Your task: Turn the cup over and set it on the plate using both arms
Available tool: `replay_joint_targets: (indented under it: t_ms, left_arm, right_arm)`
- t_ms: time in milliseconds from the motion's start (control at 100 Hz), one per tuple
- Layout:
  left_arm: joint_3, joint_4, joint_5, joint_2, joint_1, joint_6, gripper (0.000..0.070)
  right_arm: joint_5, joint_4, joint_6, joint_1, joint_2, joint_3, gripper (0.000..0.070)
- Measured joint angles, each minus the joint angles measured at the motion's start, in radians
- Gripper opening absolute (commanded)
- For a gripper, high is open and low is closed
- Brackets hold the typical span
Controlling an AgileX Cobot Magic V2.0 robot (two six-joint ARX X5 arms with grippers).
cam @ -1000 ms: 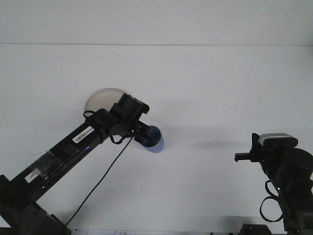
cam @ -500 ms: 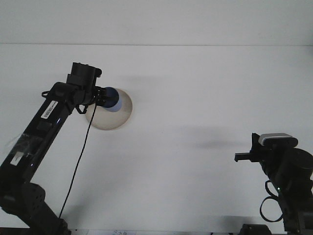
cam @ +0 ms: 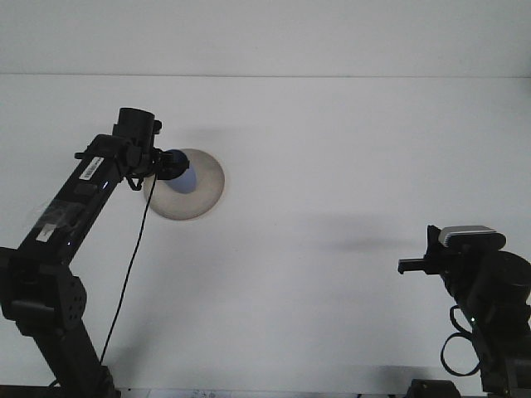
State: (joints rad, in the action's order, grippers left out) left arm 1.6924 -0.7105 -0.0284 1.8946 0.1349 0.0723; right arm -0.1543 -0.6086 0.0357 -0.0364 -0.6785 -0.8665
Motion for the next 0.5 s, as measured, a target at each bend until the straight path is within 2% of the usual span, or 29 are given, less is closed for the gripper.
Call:
replay_joint_targets:
  t_ms: [50,90,330,500]
  left_arm:
    - [0.000,0.000,0.000,0.000,0.000,0.001,0.0663]
    - [0.000,0.000,0.000,0.000,0.000,0.001,0.0684]
    - [0.074,-0.002,0.008,-0.006,0.001,0.020,0.0663]
    - [0.072,-0.006,0.008,-0.116,0.001,0.051,0.0646]
  right_arm:
    - [0.000,0.000,0.000,0.000,0.000,0.000,0.0015]
    - [0.000,0.000,0.000,0.000,0.000,0.000,0.0015]
    - [0.000,0.000,0.000,0.000,0.000,0.000,0.0015]
    - [0.000,0.000,0.000,0.000,0.000,0.000,0.0015]
